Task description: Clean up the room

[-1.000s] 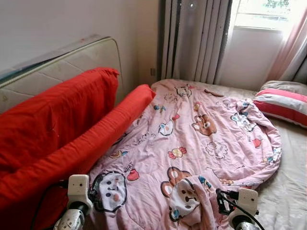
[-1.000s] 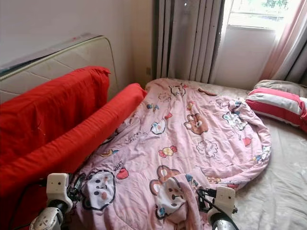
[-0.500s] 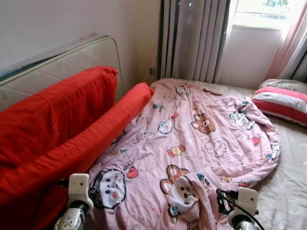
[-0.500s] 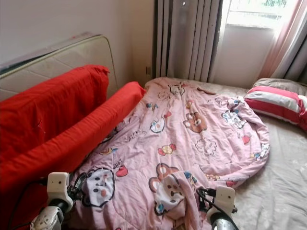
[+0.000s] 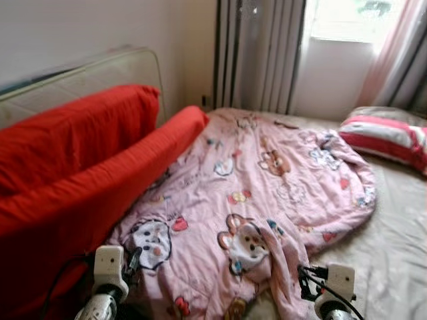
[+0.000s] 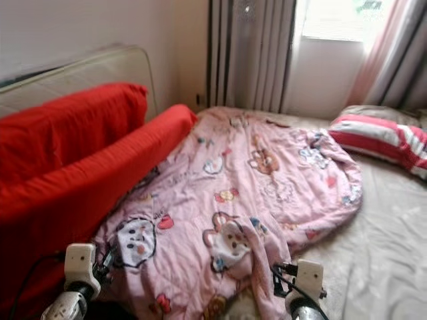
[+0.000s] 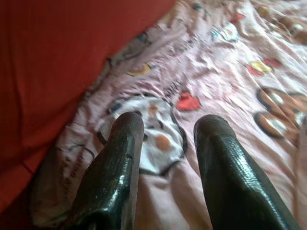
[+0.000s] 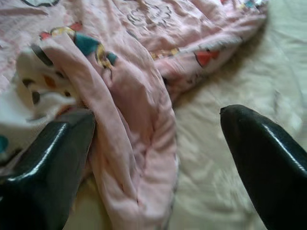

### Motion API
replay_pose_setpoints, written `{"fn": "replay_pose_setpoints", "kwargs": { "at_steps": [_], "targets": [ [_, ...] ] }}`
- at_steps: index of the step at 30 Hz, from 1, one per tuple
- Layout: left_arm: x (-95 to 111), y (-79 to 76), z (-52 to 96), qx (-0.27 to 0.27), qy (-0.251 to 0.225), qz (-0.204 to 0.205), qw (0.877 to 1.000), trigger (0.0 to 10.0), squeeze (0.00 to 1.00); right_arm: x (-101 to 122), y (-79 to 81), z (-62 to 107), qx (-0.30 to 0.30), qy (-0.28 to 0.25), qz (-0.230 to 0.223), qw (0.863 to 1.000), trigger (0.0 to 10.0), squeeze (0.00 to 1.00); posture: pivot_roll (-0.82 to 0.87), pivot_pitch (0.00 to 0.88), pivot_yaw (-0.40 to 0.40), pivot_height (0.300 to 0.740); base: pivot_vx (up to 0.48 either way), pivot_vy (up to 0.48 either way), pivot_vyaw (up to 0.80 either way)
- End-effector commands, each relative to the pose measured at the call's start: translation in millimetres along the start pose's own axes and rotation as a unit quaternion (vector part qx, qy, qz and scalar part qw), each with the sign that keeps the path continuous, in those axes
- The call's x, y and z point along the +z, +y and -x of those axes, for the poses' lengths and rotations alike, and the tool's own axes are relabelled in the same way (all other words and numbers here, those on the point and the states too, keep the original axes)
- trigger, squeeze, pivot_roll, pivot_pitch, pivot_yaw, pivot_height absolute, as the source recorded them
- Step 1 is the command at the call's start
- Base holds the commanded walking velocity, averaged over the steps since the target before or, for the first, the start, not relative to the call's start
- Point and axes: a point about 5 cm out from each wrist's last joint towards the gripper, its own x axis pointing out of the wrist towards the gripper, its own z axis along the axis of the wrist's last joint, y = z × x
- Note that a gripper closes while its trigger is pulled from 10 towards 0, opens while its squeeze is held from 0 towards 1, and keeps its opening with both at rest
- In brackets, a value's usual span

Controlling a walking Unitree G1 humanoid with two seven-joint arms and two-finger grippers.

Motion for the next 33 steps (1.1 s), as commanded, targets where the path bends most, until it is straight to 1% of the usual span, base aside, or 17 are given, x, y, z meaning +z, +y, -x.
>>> {"fn": "replay_pose_setpoints", "kwargs": {
  "at_steps": [1, 5, 11, 15, 16, 19, 21, 24, 26, 27, 29, 30, 33],
  "targets": [
    [5, 2.3, -1.9, 0.001, -0.006, 0.000, 1.000, 10.0, 0.00, -3, 2.1, 0.2, 0.005, 0.012, 0.003, 1.000, 10.0, 0.00, 0.02, 0.048, -0.003, 0.647, 0.000, 0.000, 0.00],
    [5, 2.3, -2.6, -0.001, -0.006, 0.000, 1.000, 10.0, 0.00, -2, 4.3, -1.2, 0.009, 0.014, 0.004, 1.000, 10.0, 0.00, 0.02, 0.053, 0.000, 0.647, 0.000, 0.000, 0.00],
    [8, -2.3, -6.9, -0.016, -0.004, 0.001, 1.000, 10.0, 0.00, 1, 9.0, -4.1, 0.021, 0.017, 0.005, 1.000, 10.0, 0.00, 0.03, 0.048, 0.010, 0.647, 0.000, 0.000, 0.00],
    [10, -4.5, -11.1, -0.023, -0.003, 0.001, 1.000, 10.0, 0.00, 10, 21.3, -10.7, 0.044, 0.014, 0.004, 0.999, 10.0, 0.00, 0.02, 0.031, 0.020, 0.647, 0.000, 0.000, 0.00],
    [12, -6.2, -11.8, -0.026, -0.005, 0.000, 1.000, 10.0, 0.00, 15, 24.6, -13.5, 0.051, 0.009, 0.008, 0.999, 10.0, 0.00, 0.02, 0.040, 0.017, 0.647, 0.000, 0.000, 0.00],
    [11, -7.5, -11.4, -0.026, -0.006, 0.002, 1.000, 10.0, 0.00, 19, 26.0, -15.6, 0.053, 0.005, 0.012, 0.998, 10.0, 0.00, 0.02, 0.057, 0.009, 0.647, 0.000, 0.000, 0.00],
    [8, -6.7, -10.0, -0.021, -0.001, 0.001, 1.000, 10.0, 0.00, 20, 24.8, -16.7, 0.051, 0.006, 0.021, 0.998, 10.0, 0.00, 0.01, 0.057, -0.001, 0.647, 0.000, 0.000, 0.00],
    [9, -8.1, -10.9, -0.019, -0.004, 0.003, 1.000, 10.0, 0.00, 28, 20.8, -19.0, 0.046, -0.011, 0.019, 0.999, 10.0, 0.00, 0.00, 0.076, -0.009, 0.647, 0.000, 0.000, 0.00],
    [9, -10.9, -12.5, -0.019, -0.005, 0.007, 1.000, 10.0, 0.00, 32, 15.5, -20.2, 0.035, -0.017, 0.014, 0.999, 10.0, 0.00, -0.01, 0.061, -0.015, 0.647, 0.000, 0.000, 0.00],
    [9, -10.9, -12.5, -0.019, -0.005, 0.007, 1.000, 10.0, 0.00, 32, 15.5, -20.2, 0.035, -0.017, 0.014, 0.999, 10.0, 0.00, -0.01, 0.061, -0.015, 0.647, 0.000, 0.000, 0.00],
    [13, -16.3, -15.7, -0.022, -0.011, 0.010, 1.000, 10.0, 0.00, 36, 11.7, -22.0, 0.031, -0.020, 0.002, 0.999, 10.0, 0.00, -0.02, 0.071, -0.019, 0.647, 0.000, 0.000, 0.00],
    [13, -18.0, -16.4, -0.023, -0.011, 0.011, 1.000, 10.0, 0.00, 36, 11.2, -22.4, 0.031, -0.021, 0.002, 0.999, 10.0, 0.00, -0.02, 0.058, -0.017, 0.642, 0.000, 0.000, 0.00],
    [13, -21.8, -16.2, -0.028, -0.014, 0.012, 0.999, 10.0, 0.00, 40, 10.2, -22.0, 0.026, -0.038, -0.001, 0.999, 10.0, 0.00, -0.03, 0.058, -0.019, 0.624, 0.000, 0.000, 0.00]
  ]
}}
